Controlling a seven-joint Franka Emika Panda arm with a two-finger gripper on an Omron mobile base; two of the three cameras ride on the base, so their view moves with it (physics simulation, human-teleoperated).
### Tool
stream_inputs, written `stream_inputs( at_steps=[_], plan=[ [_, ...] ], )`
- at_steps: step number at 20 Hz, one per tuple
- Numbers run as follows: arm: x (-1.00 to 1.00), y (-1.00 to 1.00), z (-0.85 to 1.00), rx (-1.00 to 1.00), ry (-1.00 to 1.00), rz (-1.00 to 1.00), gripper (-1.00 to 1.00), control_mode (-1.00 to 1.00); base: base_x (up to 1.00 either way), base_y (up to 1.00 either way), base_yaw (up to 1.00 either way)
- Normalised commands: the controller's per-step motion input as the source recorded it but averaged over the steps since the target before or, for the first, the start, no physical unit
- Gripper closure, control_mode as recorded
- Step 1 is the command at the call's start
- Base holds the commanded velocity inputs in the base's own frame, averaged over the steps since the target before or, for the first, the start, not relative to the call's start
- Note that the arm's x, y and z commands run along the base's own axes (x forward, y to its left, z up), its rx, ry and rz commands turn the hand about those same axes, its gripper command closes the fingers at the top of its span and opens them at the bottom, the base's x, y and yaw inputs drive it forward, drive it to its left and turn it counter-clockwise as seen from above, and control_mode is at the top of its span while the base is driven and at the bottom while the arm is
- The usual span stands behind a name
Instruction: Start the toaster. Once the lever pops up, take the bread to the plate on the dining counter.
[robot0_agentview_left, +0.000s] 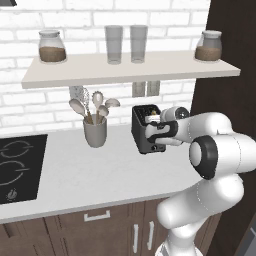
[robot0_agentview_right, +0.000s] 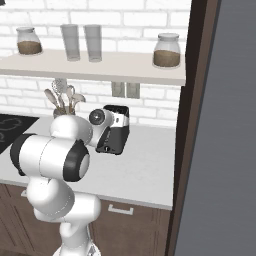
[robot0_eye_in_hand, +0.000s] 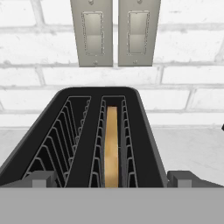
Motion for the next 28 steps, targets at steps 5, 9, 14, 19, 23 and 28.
stream_inputs(
  at_steps=[5,9,14,19,23,28],
  plan=[
    [0.0,0.0,0.0,0.0,0.0,0.0,-1.0,-1.0,0.0,0.0,0.0],
    [0.0,0.0,0.0,0.0,0.0,0.0,-1.0,-1.0,0.0,0.0,0.0],
    [0.0,0.0,0.0,0.0,0.0,0.0,-1.0,-1.0,0.0,0.0,0.0],
    [0.0,0.0,0.0,0.0,0.0,0.0,-1.0,-1.0,0.0,0.0,0.0],
    [0.0,0.0,0.0,0.0,0.0,0.0,-1.0,-1.0,0.0,0.0,0.0],
    [0.0,0.0,0.0,0.0,0.0,0.0,-1.0,-1.0,0.0,0.0,0.0]
  ],
)
